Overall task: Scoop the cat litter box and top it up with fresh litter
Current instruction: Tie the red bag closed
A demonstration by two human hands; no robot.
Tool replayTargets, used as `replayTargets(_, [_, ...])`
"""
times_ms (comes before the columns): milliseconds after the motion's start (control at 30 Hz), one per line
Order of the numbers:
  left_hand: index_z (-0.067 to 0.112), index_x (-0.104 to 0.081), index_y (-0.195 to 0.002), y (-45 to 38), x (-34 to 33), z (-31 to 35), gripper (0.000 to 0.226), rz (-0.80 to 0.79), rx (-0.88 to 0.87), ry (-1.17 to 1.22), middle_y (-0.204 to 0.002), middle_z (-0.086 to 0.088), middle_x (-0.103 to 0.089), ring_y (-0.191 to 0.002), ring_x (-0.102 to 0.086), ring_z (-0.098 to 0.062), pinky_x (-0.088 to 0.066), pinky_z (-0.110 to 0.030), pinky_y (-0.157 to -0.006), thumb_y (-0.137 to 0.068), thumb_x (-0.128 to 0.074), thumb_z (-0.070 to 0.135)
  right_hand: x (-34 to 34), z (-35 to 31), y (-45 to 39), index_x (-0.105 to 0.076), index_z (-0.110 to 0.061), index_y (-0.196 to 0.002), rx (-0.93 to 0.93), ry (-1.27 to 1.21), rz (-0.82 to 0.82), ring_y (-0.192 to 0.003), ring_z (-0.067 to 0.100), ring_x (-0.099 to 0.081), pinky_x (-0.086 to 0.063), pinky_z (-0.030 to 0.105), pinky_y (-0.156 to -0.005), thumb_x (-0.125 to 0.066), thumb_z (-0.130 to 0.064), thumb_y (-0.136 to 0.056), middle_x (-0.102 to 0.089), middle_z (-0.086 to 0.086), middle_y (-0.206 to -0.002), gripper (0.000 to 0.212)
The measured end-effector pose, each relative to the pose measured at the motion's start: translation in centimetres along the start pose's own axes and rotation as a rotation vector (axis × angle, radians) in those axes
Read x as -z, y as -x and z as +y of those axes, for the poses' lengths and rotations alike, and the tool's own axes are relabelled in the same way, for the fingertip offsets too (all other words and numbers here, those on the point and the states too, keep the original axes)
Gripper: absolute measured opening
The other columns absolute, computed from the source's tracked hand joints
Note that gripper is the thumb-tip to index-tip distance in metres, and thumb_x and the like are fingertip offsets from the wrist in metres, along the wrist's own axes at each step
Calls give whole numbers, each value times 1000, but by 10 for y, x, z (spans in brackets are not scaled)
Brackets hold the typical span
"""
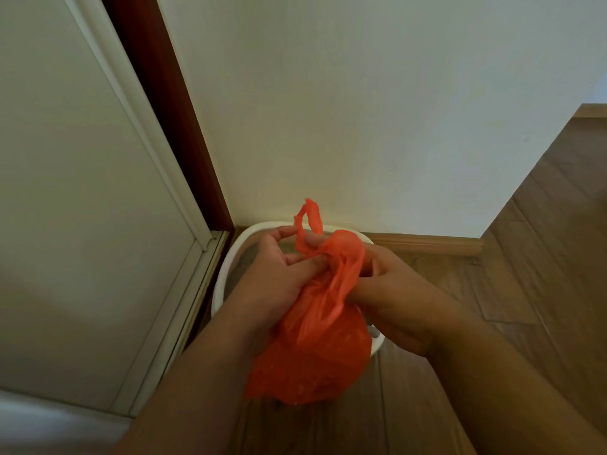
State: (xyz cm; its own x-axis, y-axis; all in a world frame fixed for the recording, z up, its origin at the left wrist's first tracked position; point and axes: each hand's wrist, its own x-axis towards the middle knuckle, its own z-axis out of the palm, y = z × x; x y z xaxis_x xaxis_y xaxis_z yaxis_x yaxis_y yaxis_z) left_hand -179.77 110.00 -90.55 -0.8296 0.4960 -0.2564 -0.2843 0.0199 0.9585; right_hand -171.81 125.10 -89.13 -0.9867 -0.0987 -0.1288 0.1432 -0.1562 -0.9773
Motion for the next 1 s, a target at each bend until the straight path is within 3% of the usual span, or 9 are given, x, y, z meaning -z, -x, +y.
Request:
replayTargets(100, [23, -53, -133, 3, -1, 2, 57, -59, 9, -2, -100, -11, -77, -90, -76, -28, -59, -44, -78, -84, -82, 23, 1, -2, 0, -64, -21, -135, 33, 51, 25, -117, 26, -68, -55, 44, -101, -59, 0, -97, -72, 6, -125, 44])
replayTargets(233, [17, -72, -105, 15, -6, 9, 14, -106, -11, -36, -61, 0, -66, -47, -58, -8, -45, -18, -45, -95, -66, 23, 0, -7, 2, -70, -8, -123, 31, -53, 109, -108, 32, -70, -60, 37, -91, -53, -23, -101, -73, 21, -114, 31])
replayTargets(300, [20, -72, -107, 20, -11, 14, 16, -125, 5, 71, -70, -12, -69, -47, -60, -14, -50, -22, -46, -100, -59, 23, 0, -6, 0, -70, 0, -117, 51, -116, 179, -94, 44, -67, -59, 44, -87, -51, -28, -103, -67, 36, -109, 37])
replayTargets(400, [23, -68, -118, 26, -14, 18, 22, -211, 15, 179, -83, -20, -73, -59, -69, -22, -59, -31, -59, -101, -55, 29, -3, -7, -2, -74, -11, -113, 23, -151, 243, -59, 25, -56, -47, 40, -64, -49, -38, -105, -62, 22, -82, 37])
replayTargets(567, [23, -59, -129, 24, -11, 11, 50, -227, -98, -63, -112, -9, -75, -97, -74, -25, -59, -44, -86, -85, -77, 10, -6, -8, 0, -70, -10, -100, -69, -184, 374, -53, 25, -62, -51, 32, -50, -51, -40, -105, -66, 16, -76, 36])
replayTargets(667, [16, -65, -117, 20, -9, 10, 26, -83, -124, -24, -97, -14, -76, -83, -74, -26, -59, -47, -81, -93, -69, 7, -6, -7, -1, -57, -8, -102, -72, -269, 343, -51, 14, -47, -29, 24, -43, -51, -28, -104, -56, 8, -68, 21])
replayTargets(733, [20, -72, -107, 20, -7, 9, 15, -67, -125, -66, -78, 2, -74, -66, -69, -10, -54, -33, -66, -94, -68, 13, -5, -9, 1, -58, -7, -102, -46, -297, 246, -57, 14, -48, -29, 27, -49, -49, -9, -97, -54, 7, -71, 10])
replayTargets(833, [21, -73, -81, 24, -10, 12, 22, -100, -130, -67, -55, 12, -60, -46, -54, 1, -41, -15, -48, -97, -63, 9, -6, -8, 3, -70, -13, -92, 21, -202, 193, -61, 10, -49, -33, 23, -49, -58, 6, -90, -57, 3, -74, 23])
replayTargets(1000, [21, -71, -94, 25, -13, 11, 6, -65, -244, -183, -70, 9, -68, -63, -63, -2, -48, -26, -64, -94, -70, 15, -7, -3, -2, -65, -5, -98, 9, -204, 419, -51, 9, -50, -34, 18, -39, -71, -12, -93, -58, 6, -66, 11])
